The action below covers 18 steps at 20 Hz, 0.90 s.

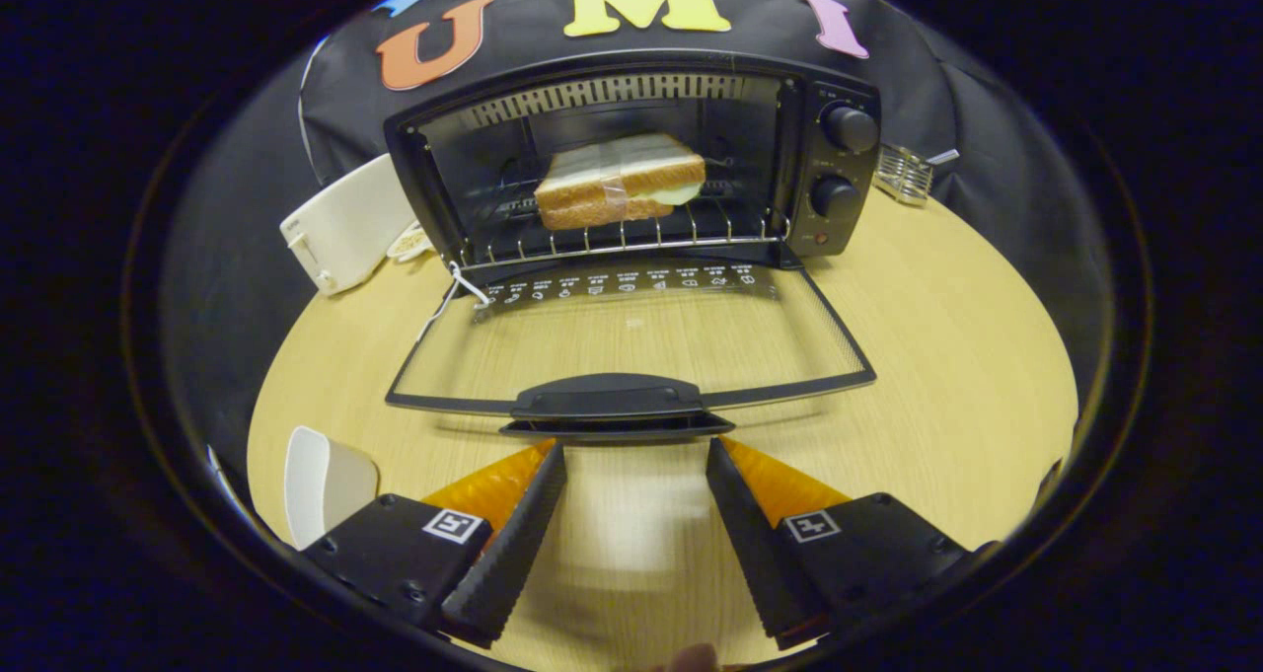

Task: Open the toaster oven, put the food inside, and close the toaster oven door.

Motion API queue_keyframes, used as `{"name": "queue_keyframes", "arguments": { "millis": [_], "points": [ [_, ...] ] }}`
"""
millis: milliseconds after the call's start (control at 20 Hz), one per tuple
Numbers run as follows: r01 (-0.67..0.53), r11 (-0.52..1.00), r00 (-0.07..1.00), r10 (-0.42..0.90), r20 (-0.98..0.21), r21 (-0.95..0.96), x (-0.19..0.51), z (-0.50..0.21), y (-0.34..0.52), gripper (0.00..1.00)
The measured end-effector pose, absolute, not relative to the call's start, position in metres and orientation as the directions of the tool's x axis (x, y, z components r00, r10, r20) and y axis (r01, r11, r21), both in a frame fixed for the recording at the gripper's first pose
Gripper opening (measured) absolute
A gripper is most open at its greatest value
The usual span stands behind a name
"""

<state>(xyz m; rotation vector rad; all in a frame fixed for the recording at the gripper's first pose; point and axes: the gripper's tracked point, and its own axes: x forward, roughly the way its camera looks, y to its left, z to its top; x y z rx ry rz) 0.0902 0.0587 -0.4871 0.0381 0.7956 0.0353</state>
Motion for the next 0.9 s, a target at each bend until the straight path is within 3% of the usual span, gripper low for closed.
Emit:
{"name": "queue_keyframes", "arguments": {
  "millis": [450,900],
  "points": [
    [0.002,0.999,0.76,0.031,-0.649,0.05,0.097,-0.417,0.063,0.96],
    [-0.028,1.0,0.888,0.031,-0.459,0.013,0.154,-0.284,0.073,0.96]
  ]
}}
